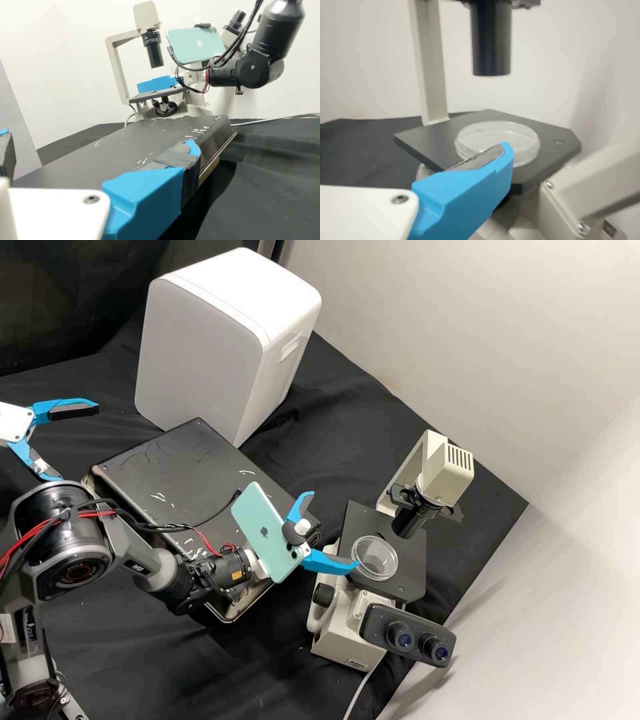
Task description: Place the petri dish on the bench
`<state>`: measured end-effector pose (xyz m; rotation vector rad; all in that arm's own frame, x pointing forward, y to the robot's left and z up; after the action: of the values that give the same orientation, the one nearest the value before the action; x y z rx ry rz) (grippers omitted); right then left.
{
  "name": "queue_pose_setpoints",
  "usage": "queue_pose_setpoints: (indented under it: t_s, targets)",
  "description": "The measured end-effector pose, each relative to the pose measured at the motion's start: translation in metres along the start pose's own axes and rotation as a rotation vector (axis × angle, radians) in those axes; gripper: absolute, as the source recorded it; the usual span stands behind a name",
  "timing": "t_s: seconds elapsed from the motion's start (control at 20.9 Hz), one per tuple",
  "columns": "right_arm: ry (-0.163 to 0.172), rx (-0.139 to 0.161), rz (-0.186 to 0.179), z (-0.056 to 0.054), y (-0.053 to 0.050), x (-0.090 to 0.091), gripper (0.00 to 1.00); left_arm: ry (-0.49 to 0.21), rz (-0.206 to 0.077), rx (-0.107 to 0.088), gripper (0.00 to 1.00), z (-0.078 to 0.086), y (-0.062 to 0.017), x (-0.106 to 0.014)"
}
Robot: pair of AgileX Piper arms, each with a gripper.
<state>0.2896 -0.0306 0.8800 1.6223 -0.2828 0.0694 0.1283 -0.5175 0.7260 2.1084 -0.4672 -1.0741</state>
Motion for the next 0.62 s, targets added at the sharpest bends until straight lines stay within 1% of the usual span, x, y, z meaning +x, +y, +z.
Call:
queue_pose_setpoints:
  t_s: [0.1,0.14,0.19,0.43,0.48,0.57,0.62]
  targets:
    - [-0.010,-0.001,0.010,0.004,0.003,0.003,1.00,0.001,-0.007,-0.004,1.00,0.000,-0.0014,0.001]
    - [-0.013,-0.001,0.014,0.005,0.004,0.005,1.00,0.004,-0.007,0.002,1.00,0.000,-0.0015,0.001]
    - [-0.017,-0.001,0.017,0.007,0.004,0.008,1.00,0.009,-0.006,0.004,1.00,-0.001,-0.0014,0.001]
    - [-0.037,-0.003,0.024,0.015,0.007,0.020,1.00,0.022,-0.001,-0.004,1.00,-0.001,-0.0010,0.001]
    - [-0.043,-0.003,0.025,0.016,0.008,0.022,1.00,0.025,-0.001,0.000,1.00,-0.001,-0.0009,0.001]
    - [-0.038,-0.004,0.031,0.016,0.009,0.028,1.00,0.025,-0.003,-0.001,1.00,-0.001,-0.0014,0.001]
    - [-0.041,-0.004,0.032,0.017,0.010,0.031,1.00,0.027,-0.008,-0.005,1.00,-0.001,-0.0024,0.002]
